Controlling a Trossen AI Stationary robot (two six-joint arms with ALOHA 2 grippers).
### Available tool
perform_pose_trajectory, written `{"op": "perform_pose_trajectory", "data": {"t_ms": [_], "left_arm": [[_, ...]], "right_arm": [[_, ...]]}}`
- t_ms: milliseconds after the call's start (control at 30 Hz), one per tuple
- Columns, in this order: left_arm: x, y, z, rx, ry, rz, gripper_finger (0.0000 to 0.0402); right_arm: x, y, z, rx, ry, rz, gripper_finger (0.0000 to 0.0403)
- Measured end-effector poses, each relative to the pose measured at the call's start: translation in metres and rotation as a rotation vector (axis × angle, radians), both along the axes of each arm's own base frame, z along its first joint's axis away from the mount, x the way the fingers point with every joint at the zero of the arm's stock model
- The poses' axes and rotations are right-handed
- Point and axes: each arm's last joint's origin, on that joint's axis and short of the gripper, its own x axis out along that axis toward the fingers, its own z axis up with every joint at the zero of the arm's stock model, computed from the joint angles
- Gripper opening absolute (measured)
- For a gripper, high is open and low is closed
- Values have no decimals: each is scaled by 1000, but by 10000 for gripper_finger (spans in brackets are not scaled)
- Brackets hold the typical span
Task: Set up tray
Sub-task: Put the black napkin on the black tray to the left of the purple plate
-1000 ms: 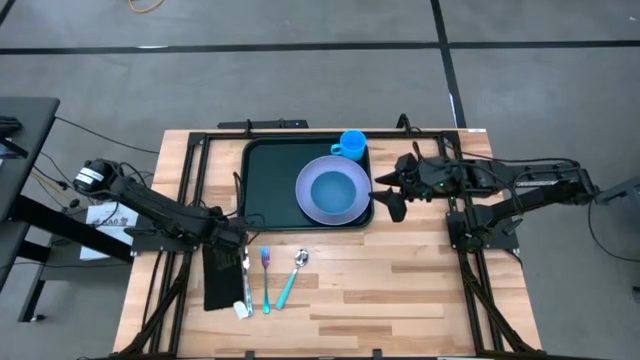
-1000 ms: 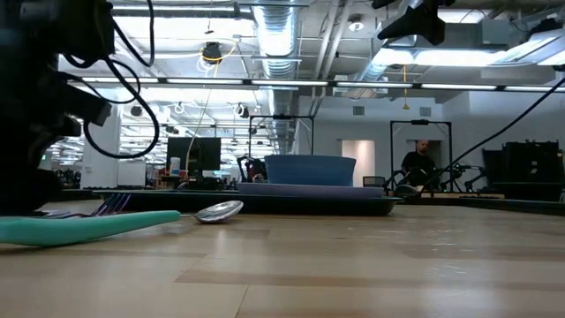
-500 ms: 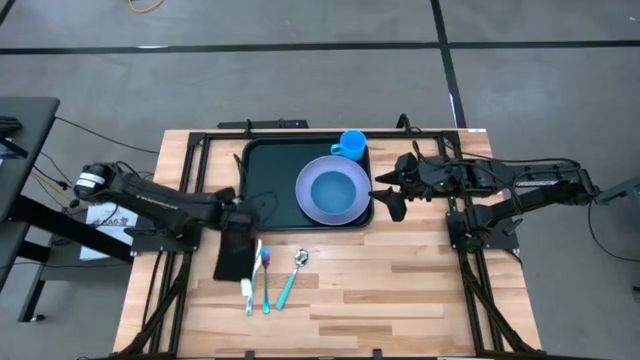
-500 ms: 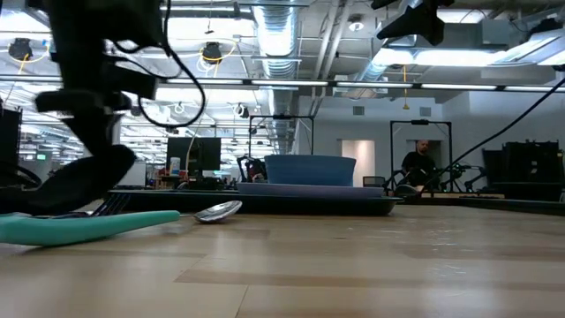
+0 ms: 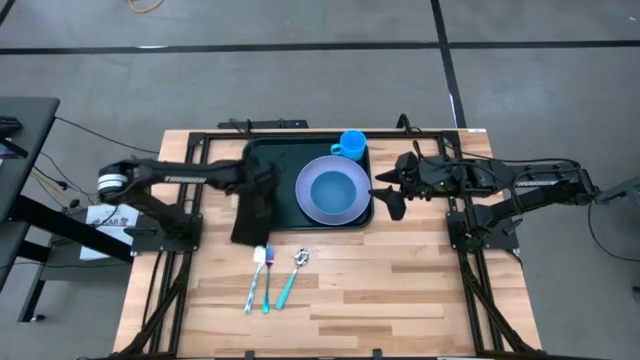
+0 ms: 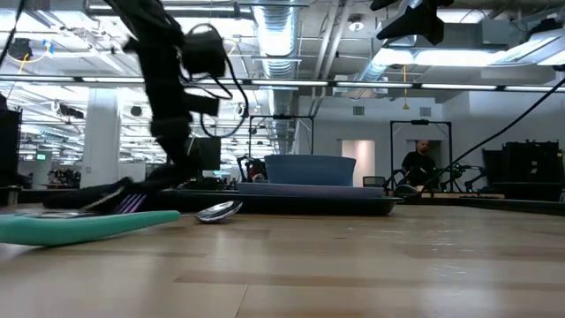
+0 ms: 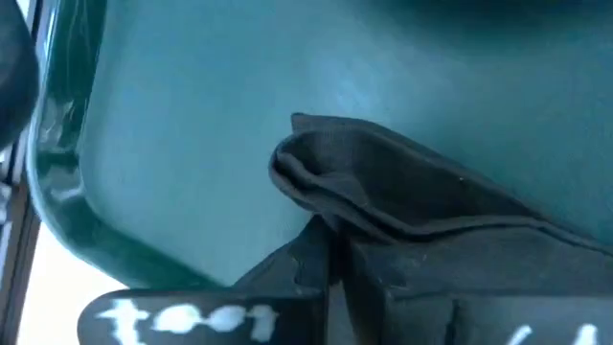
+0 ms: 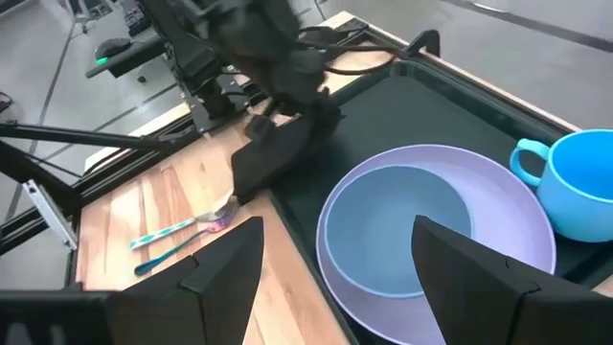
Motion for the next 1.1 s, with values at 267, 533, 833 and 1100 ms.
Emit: {"op": "perform_pose_trajectory", "data": {"t_ms": [267,533,833,1100], "left_arm": [[17,60,-14,-31,34,92,0],[14,86,-20,-40,77,70,0],[16,97,-18,8,25,30,0],[17,97,-18,-7,7,20,19]], "right_arm": [[0,-1,0,-12,0,-21,255],[3,-1,-2,-13,13,-21,255],[3,-7,-3,-15,15,-56,255],[3,-14,-3,3,18,-62,255]]}}
